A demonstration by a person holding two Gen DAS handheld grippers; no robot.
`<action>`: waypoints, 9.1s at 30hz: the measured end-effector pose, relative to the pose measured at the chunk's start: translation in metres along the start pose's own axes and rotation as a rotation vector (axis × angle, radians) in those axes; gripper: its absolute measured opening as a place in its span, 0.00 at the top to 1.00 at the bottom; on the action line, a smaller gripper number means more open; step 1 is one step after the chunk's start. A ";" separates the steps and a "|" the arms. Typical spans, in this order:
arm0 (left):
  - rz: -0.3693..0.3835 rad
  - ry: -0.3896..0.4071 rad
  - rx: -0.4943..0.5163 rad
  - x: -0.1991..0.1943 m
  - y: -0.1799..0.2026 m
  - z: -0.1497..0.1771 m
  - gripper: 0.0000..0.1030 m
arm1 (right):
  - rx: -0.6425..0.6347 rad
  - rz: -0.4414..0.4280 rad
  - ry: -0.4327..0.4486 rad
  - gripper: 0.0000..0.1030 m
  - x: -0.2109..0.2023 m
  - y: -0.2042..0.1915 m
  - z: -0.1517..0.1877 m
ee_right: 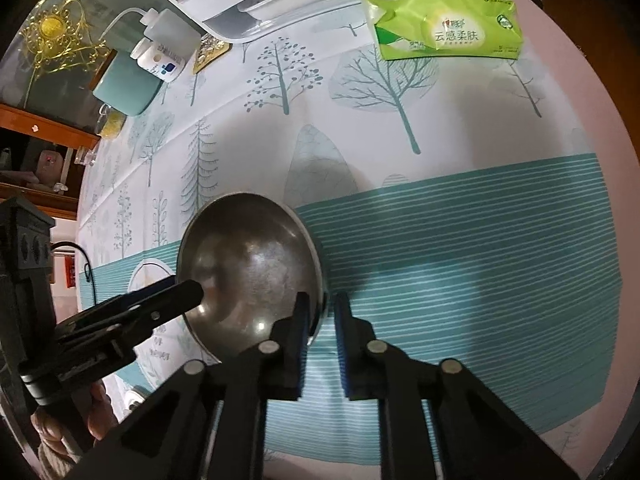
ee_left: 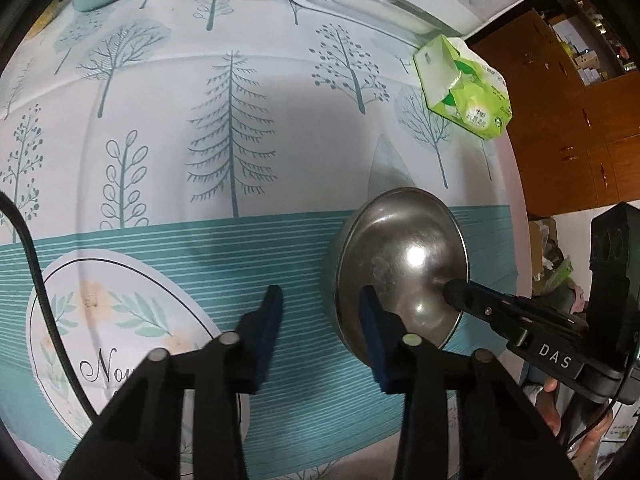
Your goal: Organize plates and bowls
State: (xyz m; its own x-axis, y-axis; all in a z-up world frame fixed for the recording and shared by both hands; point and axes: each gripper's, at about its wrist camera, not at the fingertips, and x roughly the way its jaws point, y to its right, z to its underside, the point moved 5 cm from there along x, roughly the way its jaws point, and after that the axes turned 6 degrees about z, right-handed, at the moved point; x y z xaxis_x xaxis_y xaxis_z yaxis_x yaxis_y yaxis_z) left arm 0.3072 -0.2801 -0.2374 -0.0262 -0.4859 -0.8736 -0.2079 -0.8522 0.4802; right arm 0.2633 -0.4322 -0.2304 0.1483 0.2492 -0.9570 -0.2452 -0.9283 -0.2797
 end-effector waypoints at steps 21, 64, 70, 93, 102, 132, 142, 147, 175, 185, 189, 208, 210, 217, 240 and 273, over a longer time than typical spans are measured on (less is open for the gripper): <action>-0.010 -0.001 0.099 -0.055 0.022 0.052 0.92 | -0.051 -0.053 0.013 0.92 -0.039 -0.014 0.040; -0.068 -0.038 -0.086 -0.087 0.012 0.302 0.90 | -0.335 -0.026 -0.136 0.92 -0.055 -0.041 0.257; -0.102 -0.035 -0.059 -0.086 0.011 0.300 0.74 | -0.368 0.011 -0.132 0.86 -0.051 -0.045 0.258; -0.199 0.190 0.067 -0.142 0.029 0.285 0.28 | -0.470 -0.003 0.073 0.71 -0.094 -0.056 0.256; -0.185 0.237 0.102 -0.145 0.032 0.285 0.17 | -0.500 -0.016 0.204 0.46 -0.117 -0.060 0.257; 0.064 0.044 -0.070 -0.062 -0.019 0.296 0.17 | -0.253 -0.171 -0.105 0.42 -0.031 -0.011 0.254; 0.071 -0.012 -0.073 -0.051 -0.016 0.299 0.35 | -0.249 -0.199 -0.171 0.66 -0.026 -0.017 0.260; 0.073 -0.041 -0.084 -0.048 -0.017 0.301 0.42 | -0.227 -0.192 -0.177 0.74 -0.024 -0.014 0.257; -0.058 -0.097 -0.062 -0.050 -0.008 0.300 0.59 | -0.282 -0.127 -0.174 0.74 -0.022 -0.022 0.260; -0.091 -0.081 -0.091 -0.065 -0.008 0.307 0.64 | -0.339 -0.103 -0.178 0.70 -0.031 -0.033 0.267; -0.101 -0.054 -0.094 -0.079 -0.002 0.316 0.64 | -0.363 -0.089 -0.178 0.70 -0.037 -0.038 0.270; -0.151 0.133 -0.262 -0.193 -0.060 0.402 0.64 | -0.610 -0.157 -0.154 0.70 -0.068 -0.144 0.319; -0.147 0.138 -0.261 -0.199 -0.072 0.400 0.64 | -0.613 -0.156 -0.149 0.70 -0.067 -0.159 0.321; -0.133 0.079 -0.223 -0.205 -0.125 0.384 0.64 | -0.542 -0.125 -0.150 0.70 -0.043 -0.205 0.318; -0.077 -0.034 -0.078 -0.184 -0.188 0.343 0.64 | -0.298 -0.018 -0.117 0.70 0.010 -0.249 0.304; -0.150 0.058 0.086 -0.212 -0.169 0.347 0.16 | -0.257 0.010 0.085 0.60 -0.023 -0.247 0.313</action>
State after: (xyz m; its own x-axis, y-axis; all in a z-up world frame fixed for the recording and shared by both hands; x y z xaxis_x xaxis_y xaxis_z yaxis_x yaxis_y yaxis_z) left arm 0.0082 0.0347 -0.1604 0.0671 -0.3674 -0.9276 -0.2885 -0.8972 0.3345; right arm 0.0200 -0.1224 -0.1635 0.2294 0.2260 -0.9467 0.0025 -0.9728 -0.2316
